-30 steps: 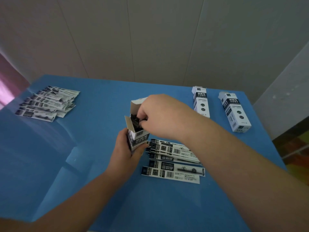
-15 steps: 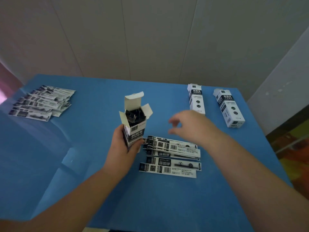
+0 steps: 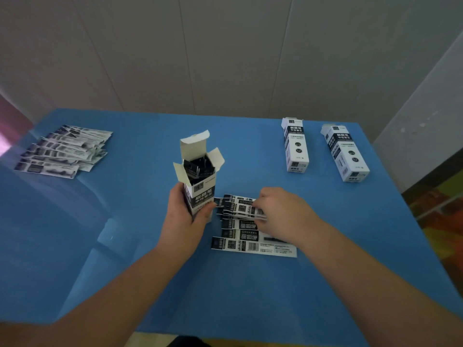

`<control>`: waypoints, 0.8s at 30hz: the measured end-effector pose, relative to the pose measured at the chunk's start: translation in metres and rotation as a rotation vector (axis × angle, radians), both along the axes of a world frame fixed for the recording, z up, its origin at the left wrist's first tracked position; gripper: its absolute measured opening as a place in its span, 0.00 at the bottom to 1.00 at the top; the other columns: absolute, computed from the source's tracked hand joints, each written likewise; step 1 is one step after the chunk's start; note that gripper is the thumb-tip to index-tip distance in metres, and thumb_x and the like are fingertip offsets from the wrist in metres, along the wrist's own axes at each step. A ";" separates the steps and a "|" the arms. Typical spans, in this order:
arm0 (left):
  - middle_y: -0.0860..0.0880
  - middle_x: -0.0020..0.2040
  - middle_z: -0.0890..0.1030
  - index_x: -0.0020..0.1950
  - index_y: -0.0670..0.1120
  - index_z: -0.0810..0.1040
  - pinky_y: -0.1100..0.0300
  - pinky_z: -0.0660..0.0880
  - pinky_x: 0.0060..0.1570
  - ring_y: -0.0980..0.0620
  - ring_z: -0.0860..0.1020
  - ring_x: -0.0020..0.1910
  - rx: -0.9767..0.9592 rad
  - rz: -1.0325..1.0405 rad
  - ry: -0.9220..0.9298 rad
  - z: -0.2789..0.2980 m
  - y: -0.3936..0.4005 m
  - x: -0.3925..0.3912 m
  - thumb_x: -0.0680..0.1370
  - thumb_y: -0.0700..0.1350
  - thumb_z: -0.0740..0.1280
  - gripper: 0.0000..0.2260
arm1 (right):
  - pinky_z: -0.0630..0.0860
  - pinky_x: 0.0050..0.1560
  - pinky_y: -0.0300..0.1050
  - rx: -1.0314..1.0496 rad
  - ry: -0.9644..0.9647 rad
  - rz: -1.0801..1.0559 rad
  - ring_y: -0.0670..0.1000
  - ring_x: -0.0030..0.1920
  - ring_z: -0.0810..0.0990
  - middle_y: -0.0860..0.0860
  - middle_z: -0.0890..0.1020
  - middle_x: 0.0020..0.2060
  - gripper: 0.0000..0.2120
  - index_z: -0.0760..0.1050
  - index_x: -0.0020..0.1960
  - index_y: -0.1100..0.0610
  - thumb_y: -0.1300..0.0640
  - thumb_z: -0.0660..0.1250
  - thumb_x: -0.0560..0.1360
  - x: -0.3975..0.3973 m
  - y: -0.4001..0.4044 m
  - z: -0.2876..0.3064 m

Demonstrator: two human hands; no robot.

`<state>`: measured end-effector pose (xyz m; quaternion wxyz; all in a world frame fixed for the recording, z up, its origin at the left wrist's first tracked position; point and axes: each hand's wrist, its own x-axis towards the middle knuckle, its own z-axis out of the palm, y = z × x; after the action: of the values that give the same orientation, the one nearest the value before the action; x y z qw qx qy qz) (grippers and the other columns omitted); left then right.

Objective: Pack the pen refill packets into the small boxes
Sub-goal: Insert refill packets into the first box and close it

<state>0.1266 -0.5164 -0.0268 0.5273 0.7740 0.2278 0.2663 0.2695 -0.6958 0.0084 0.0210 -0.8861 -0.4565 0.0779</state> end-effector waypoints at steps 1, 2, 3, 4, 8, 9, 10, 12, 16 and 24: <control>0.73 0.53 0.76 0.54 0.76 0.65 0.79 0.70 0.46 0.71 0.76 0.55 0.005 0.002 0.002 0.000 0.000 0.000 0.77 0.43 0.73 0.28 | 0.75 0.42 0.46 0.003 -0.008 0.012 0.51 0.51 0.76 0.47 0.73 0.45 0.09 0.80 0.51 0.52 0.50 0.67 0.76 -0.001 -0.001 -0.001; 0.73 0.53 0.76 0.55 0.74 0.66 0.79 0.70 0.47 0.71 0.76 0.55 0.005 0.002 0.004 -0.001 -0.001 0.000 0.77 0.43 0.73 0.26 | 0.74 0.41 0.46 0.011 -0.019 0.022 0.51 0.51 0.75 0.47 0.72 0.45 0.08 0.80 0.50 0.53 0.50 0.67 0.76 -0.002 -0.001 -0.002; 0.73 0.52 0.76 0.56 0.71 0.66 0.79 0.70 0.46 0.71 0.76 0.55 0.000 -0.001 0.004 -0.001 -0.001 0.000 0.77 0.43 0.73 0.24 | 0.73 0.40 0.45 0.019 -0.035 0.027 0.51 0.50 0.75 0.47 0.72 0.44 0.07 0.80 0.49 0.53 0.52 0.66 0.76 -0.003 -0.001 -0.003; 0.73 0.52 0.76 0.57 0.67 0.67 0.79 0.71 0.46 0.71 0.76 0.55 -0.008 -0.004 0.002 -0.002 -0.001 0.000 0.77 0.43 0.73 0.22 | 0.71 0.39 0.45 0.022 -0.055 0.030 0.51 0.50 0.75 0.47 0.72 0.43 0.07 0.80 0.49 0.54 0.53 0.65 0.76 -0.005 -0.001 -0.004; 0.65 0.54 0.78 0.57 0.62 0.67 0.79 0.72 0.45 0.70 0.76 0.55 -0.020 -0.001 -0.015 -0.004 0.000 0.000 0.77 0.42 0.73 0.20 | 0.71 0.42 0.46 0.021 -0.096 0.032 0.53 0.49 0.76 0.49 0.76 0.45 0.07 0.80 0.49 0.54 0.57 0.64 0.76 -0.011 -0.001 -0.007; 0.64 0.55 0.77 0.57 0.63 0.67 0.79 0.72 0.45 0.70 0.76 0.55 -0.020 -0.001 -0.017 -0.004 0.000 0.000 0.77 0.42 0.73 0.20 | 0.73 0.43 0.47 0.030 -0.096 0.028 0.53 0.49 0.77 0.49 0.77 0.45 0.06 0.80 0.48 0.54 0.58 0.64 0.76 -0.012 -0.001 -0.006; 0.64 0.55 0.77 0.58 0.63 0.67 0.79 0.72 0.45 0.70 0.76 0.55 -0.016 -0.001 -0.015 -0.004 0.000 0.000 0.77 0.43 0.73 0.20 | 0.74 0.44 0.47 0.041 -0.095 0.023 0.53 0.49 0.77 0.49 0.77 0.45 0.06 0.80 0.48 0.54 0.58 0.64 0.76 -0.012 -0.002 -0.005; 0.68 0.55 0.77 0.59 0.65 0.67 0.79 0.71 0.47 0.70 0.76 0.56 -0.009 -0.003 -0.003 -0.002 0.000 0.000 0.77 0.45 0.73 0.21 | 0.76 0.44 0.47 0.045 -0.099 0.015 0.52 0.49 0.77 0.48 0.77 0.45 0.05 0.80 0.48 0.54 0.59 0.65 0.75 -0.011 -0.003 -0.004; 0.73 0.54 0.76 0.56 0.73 0.66 0.80 0.70 0.48 0.71 0.75 0.56 0.015 -0.016 0.005 0.000 0.000 0.000 0.78 0.44 0.73 0.25 | 0.73 0.43 0.45 0.094 -0.079 -0.015 0.52 0.50 0.76 0.48 0.76 0.45 0.08 0.82 0.49 0.53 0.58 0.64 0.76 -0.009 -0.005 0.001; 0.74 0.53 0.75 0.64 0.55 0.66 0.79 0.71 0.48 0.72 0.75 0.55 -0.006 -0.033 0.006 -0.006 0.002 0.002 0.78 0.43 0.73 0.21 | 0.80 0.45 0.51 0.085 0.059 -0.086 0.52 0.45 0.80 0.47 0.82 0.44 0.09 0.84 0.48 0.50 0.56 0.64 0.77 0.001 -0.006 0.027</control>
<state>0.1282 -0.5147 -0.0326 0.5333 0.7769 0.2175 0.2544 0.2700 -0.7017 0.0352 0.0754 -0.9004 -0.4202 0.0836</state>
